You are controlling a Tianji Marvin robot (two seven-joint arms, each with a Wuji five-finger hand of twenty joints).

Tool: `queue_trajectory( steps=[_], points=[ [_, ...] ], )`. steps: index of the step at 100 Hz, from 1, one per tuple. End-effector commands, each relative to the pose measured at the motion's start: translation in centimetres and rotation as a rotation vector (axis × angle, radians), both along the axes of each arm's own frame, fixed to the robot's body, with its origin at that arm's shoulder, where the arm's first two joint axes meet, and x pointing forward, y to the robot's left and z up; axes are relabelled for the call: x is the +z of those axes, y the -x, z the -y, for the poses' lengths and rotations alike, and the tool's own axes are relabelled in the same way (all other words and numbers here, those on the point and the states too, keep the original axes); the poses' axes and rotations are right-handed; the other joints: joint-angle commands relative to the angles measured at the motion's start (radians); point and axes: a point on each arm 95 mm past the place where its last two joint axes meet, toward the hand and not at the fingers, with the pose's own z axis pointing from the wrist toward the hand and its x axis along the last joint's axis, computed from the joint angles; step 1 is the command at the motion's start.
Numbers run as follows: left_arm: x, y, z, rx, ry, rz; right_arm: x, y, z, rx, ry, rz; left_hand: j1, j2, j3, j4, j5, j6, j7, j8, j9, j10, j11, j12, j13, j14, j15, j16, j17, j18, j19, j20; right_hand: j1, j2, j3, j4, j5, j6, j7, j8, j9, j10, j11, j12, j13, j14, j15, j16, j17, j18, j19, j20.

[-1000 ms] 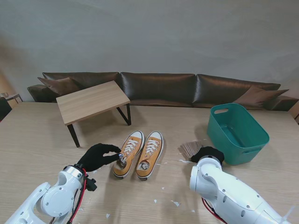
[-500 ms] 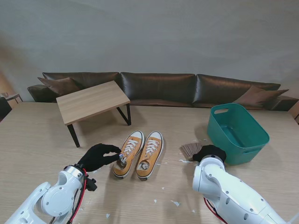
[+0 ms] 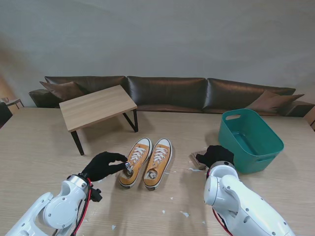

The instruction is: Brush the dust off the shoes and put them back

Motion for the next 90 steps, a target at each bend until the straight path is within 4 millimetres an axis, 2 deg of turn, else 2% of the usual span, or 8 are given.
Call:
queue_trajectory(
  steps=[1, 14, 29, 58, 71, 90],
  points=[
    [-0.1, 0.2, 0.2, -0.012, -0.002, -0.01, 0.4, 0.6, -0.9, 0.027, -0.025, 0.001, 0.013, 0.045, -0.019, 0.045, 0.013, 0.007, 0.0, 0.005, 0.013, 0.013, 0.003, 0.002, 0.041, 0.017, 0.011, 0.013, -0.001, 0.017, -0.022, 0.008, -0.006, -0.028, -0.032, 0.021, -0.038, 0.002, -0.029, -0.016, -0.038, 0.025, -0.038, -0.043, 0.003, 0.04, -0.069, -0.043, 0.228, 0.053, -0.044, 0.018],
    [-0.1, 0.2, 0.2, -0.012, -0.003, -0.01, 1.1, 1.2, -1.0, 0.064, -0.081, 0.036, 0.013, 0.044, -0.019, 0.045, 0.009, 0.006, -0.002, 0.004, 0.011, 0.013, 0.002, 0.002, 0.039, 0.017, 0.01, 0.013, -0.002, 0.017, -0.022, 0.008, -0.002, -0.026, -0.035, 0.022, -0.058, -0.011, -0.082, -0.028, -0.11, 0.047, -0.118, -0.11, -0.009, 0.113, -0.341, -0.144, 0.107, 0.079, -0.157, 0.017],
    [-0.1, 0.2, 0.2, -0.012, -0.004, -0.01, 1.6, 2.0, -1.0, 0.106, -0.169, 0.078, 0.012, 0.044, -0.02, 0.045, 0.008, 0.004, -0.003, 0.003, 0.009, 0.012, 0.002, 0.002, 0.039, 0.016, 0.01, 0.012, -0.002, 0.017, -0.022, 0.008, 0.004, -0.028, -0.033, 0.021, -0.07, -0.023, -0.117, -0.033, -0.185, 0.064, -0.173, -0.16, -0.132, 0.152, -0.545, -0.162, -0.019, 0.096, -0.259, 0.006],
    [-0.2, 0.2, 0.2, -0.016, -0.007, -0.008, 1.2, 3.5, -1.1, 0.22, -0.3, 0.121, 0.012, 0.044, -0.021, 0.045, 0.005, 0.0, -0.004, 0.002, 0.009, 0.012, 0.002, 0.001, 0.037, 0.016, 0.009, 0.012, -0.003, 0.017, -0.022, 0.008, 0.014, -0.021, -0.035, 0.02, -0.113, -0.043, -0.19, -0.052, -0.275, 0.061, -0.24, -0.212, -0.296, 0.181, -0.716, -0.202, -0.177, 0.101, -0.369, -0.013],
    [-0.2, 0.2, 0.3, -0.018, -0.009, -0.007, 0.6, 4.3, -1.2, 0.268, -0.33, 0.133, 0.013, 0.043, -0.022, 0.045, -0.002, -0.001, -0.008, 0.001, 0.004, 0.012, 0.001, 0.001, 0.033, 0.014, 0.007, 0.011, -0.003, 0.017, -0.022, 0.008, 0.017, -0.017, -0.044, 0.02, -0.126, -0.066, -0.214, -0.056, -0.297, 0.047, -0.259, -0.229, -0.338, 0.181, -0.767, -0.22, -0.215, 0.096, -0.404, -0.018],
    [-0.2, 0.2, 0.3, -0.02, -0.012, 0.0, -0.8, 4.9, -0.9, 0.298, -0.37, 0.166, 0.014, 0.043, -0.022, 0.045, -0.005, -0.005, -0.009, 0.0, 0.001, 0.01, 0.0, 0.0, 0.03, 0.012, 0.005, 0.011, -0.004, 0.015, -0.022, 0.008, 0.021, -0.02, -0.043, 0.021, -0.123, -0.07, -0.224, -0.057, -0.303, 0.051, -0.266, -0.237, -0.362, 0.186, -0.797, -0.231, -0.235, 0.103, -0.424, -0.018]
  ],
)
